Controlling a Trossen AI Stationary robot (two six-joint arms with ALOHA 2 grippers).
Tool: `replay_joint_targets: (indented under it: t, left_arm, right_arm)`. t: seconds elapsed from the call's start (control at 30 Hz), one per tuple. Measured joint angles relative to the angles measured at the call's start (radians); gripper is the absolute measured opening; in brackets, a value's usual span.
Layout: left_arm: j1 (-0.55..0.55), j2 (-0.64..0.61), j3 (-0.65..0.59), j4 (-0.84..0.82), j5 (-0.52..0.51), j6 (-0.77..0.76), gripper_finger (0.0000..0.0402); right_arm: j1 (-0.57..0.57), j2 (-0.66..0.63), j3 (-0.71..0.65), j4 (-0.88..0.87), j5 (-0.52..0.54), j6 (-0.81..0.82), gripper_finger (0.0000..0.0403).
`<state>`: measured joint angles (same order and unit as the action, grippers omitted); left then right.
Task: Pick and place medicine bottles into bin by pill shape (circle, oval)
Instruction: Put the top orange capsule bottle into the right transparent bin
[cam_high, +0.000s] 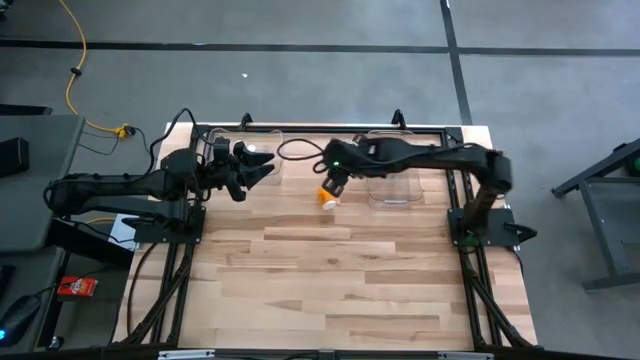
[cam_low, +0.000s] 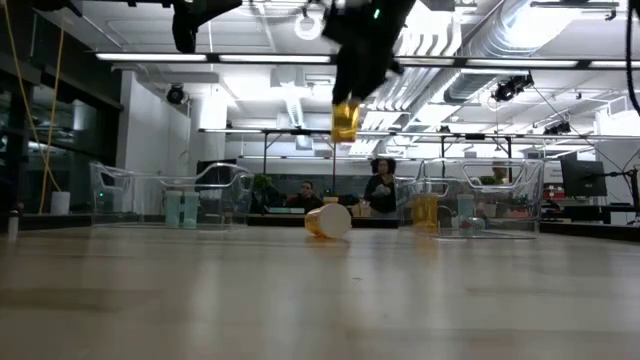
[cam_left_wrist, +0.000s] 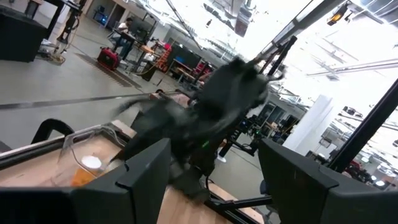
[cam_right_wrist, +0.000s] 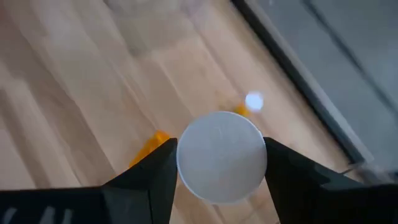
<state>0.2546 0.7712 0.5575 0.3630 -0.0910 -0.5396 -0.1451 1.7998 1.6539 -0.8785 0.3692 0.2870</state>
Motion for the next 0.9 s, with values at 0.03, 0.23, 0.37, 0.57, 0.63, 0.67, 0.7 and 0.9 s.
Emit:
replay_joint_targets:
  t: [0.03,0.23,0.37,0.57,0.63,0.67,0.7,0.9]
  left_arm:
    - [0.000,0.000,0.000,0.000,0.000,0.000,0.0231]
    - [0.000,0.000,0.000,0.000,0.000,0.000,0.0231]
    - [0.000,0.000,0.000,0.001,0.010,0.000,0.0231]
    - [0.000,0.000,0.000,0.001,0.062,0.000,0.0231]
    - [0.000,0.000,0.000,0.001,0.070,0.002,0.0231]
    - [0.000,0.000,0.000,0.002,0.078,0.012,0.0231]
    - [0.000,0.000,0.000,0.002,0.088,0.027,0.0231]
    - [-0.014,0.000,0.000,0.002,0.096,0.102,0.0231]
  right_arm:
    - [0.014,-0.028,0.000,0.001,0.009,-0.013,0.0189]
    - [0.077,-0.175,0.000,0.017,0.052,-0.075,0.0189]
    - [0.110,-0.302,-0.127,0.137,0.040,-0.083,0.0189]
    - [0.148,-0.574,-0.503,0.501,-0.097,0.033,0.0189]
    - [0.159,-0.638,-0.592,0.627,-0.135,0.074,0.0189]
    - [0.166,-0.663,-0.626,0.681,-0.145,0.082,0.0189]
    - [0.173,-0.681,-0.655,0.727,-0.145,0.093,0.0189]
    - [0.187,-0.720,-0.717,0.807,-0.146,0.097,0.0189]
